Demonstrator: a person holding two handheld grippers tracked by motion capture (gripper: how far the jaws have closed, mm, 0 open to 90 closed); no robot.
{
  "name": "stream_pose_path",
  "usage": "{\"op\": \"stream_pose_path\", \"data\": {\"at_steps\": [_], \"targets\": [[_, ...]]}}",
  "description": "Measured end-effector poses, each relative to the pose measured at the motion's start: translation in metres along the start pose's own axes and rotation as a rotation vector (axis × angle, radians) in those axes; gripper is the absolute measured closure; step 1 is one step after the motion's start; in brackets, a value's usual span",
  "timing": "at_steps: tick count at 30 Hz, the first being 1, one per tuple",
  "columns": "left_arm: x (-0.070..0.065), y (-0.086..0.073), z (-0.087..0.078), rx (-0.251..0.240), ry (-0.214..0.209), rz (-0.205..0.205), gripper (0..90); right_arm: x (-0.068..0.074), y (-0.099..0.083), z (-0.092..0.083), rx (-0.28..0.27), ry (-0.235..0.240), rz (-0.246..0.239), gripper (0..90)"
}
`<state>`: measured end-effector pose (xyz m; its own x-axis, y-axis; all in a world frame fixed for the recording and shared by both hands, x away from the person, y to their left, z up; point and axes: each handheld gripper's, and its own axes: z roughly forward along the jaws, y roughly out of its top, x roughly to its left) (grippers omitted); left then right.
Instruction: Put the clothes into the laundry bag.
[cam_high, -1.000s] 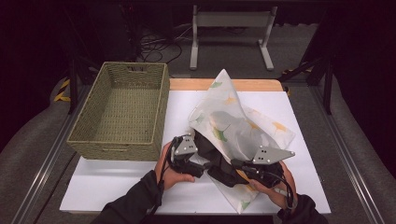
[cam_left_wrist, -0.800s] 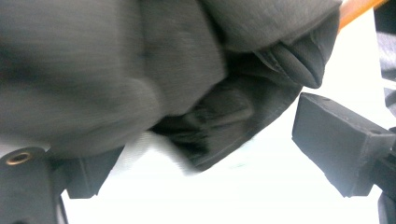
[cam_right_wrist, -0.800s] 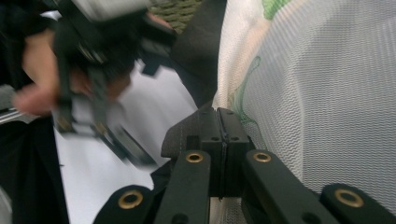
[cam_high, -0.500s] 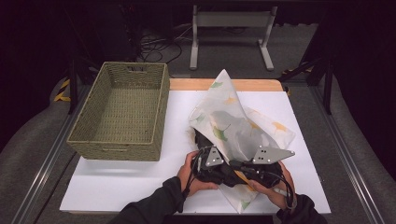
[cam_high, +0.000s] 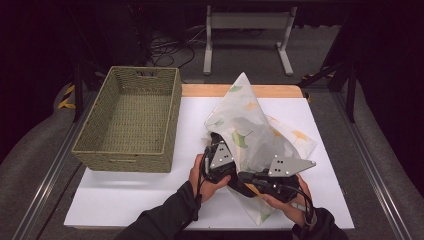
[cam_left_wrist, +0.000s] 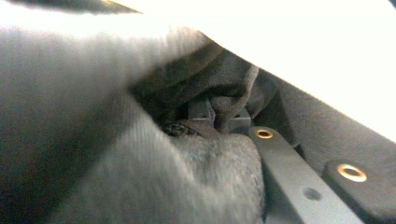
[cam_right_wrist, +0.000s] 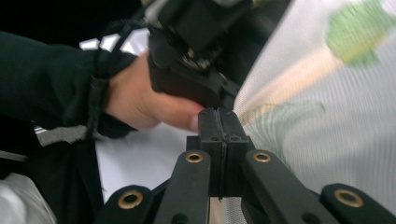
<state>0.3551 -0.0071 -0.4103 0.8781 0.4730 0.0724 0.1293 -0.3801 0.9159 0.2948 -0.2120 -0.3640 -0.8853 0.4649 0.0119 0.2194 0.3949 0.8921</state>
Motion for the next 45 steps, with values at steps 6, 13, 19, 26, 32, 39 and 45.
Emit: {"op": "stream_pose_path", "data": {"at_steps": [6, 13, 19, 26, 32, 39, 45], "targets": [[-0.002, 0.011, 0.003, -0.010, 0.012, 0.029, 85.5, 0.010, 0.012, -0.014, -0.040, 0.013, -0.021, 90.0], [0.026, -0.007, 0.058, 0.030, 0.074, -0.083, 85.2, 0.000, -0.003, -0.018, -0.006, -0.010, 0.013, 90.0], [0.038, -0.004, 0.077, 0.054, 0.119, -0.105, 85.2, -0.010, -0.016, -0.024, 0.034, -0.088, 0.012, 90.0], [0.029, -0.011, 0.045, 0.077, -0.020, -0.025, 54.1, -0.020, -0.022, -0.033, 0.020, -0.149, 0.023, 90.0], [0.018, -0.031, 0.004, 0.125, -0.104, 0.009, 23.0, -0.020, -0.021, -0.035, 0.002, -0.153, 0.033, 90.0], [-0.032, -0.034, 0.030, 0.213, -0.232, 0.068, 12.9, -0.018, -0.024, -0.022, 0.047, -0.136, 0.026, 90.0], [-0.033, -0.023, 0.062, 0.200, -0.100, 0.065, 17.6, -0.019, -0.027, -0.018, 0.053, -0.125, 0.040, 90.0]]}}
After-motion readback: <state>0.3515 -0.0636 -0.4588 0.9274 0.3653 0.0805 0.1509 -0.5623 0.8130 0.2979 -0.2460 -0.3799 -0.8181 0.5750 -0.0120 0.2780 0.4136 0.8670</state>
